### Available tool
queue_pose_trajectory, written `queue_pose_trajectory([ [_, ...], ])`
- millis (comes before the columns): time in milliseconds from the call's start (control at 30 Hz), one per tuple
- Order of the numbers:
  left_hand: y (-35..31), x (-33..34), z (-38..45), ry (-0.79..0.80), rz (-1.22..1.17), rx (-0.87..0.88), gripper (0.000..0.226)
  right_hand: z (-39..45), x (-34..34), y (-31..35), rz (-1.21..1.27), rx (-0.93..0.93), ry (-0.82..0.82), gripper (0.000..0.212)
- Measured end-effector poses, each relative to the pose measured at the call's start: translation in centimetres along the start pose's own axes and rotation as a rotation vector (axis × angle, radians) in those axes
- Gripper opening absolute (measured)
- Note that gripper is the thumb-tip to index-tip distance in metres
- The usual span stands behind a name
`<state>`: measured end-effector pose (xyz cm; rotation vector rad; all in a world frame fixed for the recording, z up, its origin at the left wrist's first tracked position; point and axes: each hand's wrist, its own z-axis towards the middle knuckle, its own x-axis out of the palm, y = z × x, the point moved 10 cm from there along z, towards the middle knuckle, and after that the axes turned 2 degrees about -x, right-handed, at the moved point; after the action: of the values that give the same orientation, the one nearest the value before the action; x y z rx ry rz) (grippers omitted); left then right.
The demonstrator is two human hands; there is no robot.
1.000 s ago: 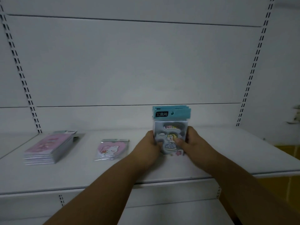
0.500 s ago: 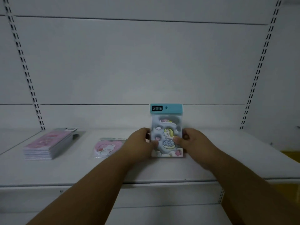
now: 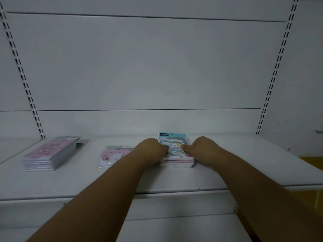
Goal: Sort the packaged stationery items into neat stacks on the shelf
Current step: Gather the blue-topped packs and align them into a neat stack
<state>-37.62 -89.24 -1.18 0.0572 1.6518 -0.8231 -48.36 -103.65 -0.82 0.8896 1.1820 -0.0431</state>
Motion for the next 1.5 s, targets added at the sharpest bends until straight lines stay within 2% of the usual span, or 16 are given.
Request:
queue_pose_trajectory([
  [100, 0.1, -0.6, -1.1, -0.058, 0.174, 0.058, 0.049, -1.4, -1.1, 0.2, -0.111, -0.072, -0.047, 0.056],
  [200, 1.0, -0.9, -2.9, -0.112, 0.240, 0.095, 0.053, -3.8, -1.2, 0.1, -0.181, -0.189, -0.017, 0.050],
  [333, 0.8, -0.7, -4.3, -0.136, 0.291, 0.156, 0.037, -4.4, -0.3, 0.3, -0.247, -0.317, 0.019, 0.026],
  [433, 0.4, -0.9, -4.4, -0.201, 0.295, 0.161, 0.025, -4.3, -0.1, 1.0, -0.234, -0.356, -0.011, 0.021],
  [633, 0.4, -0.7, -5.0, -0.249, 0.321, 0.188, 0.017, -4.4, 0.0, 1.0, -0.251, -0.376, -0.035, 0.023],
  [1233, 0.2, -0.5, -5.0, -0.234, 0.366, 0.209, 0.024, -4.5, 0.1, 1.1, -0.311, -0.353, -0.024, 0.023],
  [1367, 0.5, -0.7, -5.1, -0.234, 0.306, 0.197, 0.025, -4.5, -0.3, 0.7, -0.282, -0.337, -0.071, 0.025],
  [1500, 1.2, -1.7, -5.4, -0.302, 0.159, 0.190, 0.031, -4.6, -0.9, 0.7, -0.250, -0.357, -0.142, 0.026],
])
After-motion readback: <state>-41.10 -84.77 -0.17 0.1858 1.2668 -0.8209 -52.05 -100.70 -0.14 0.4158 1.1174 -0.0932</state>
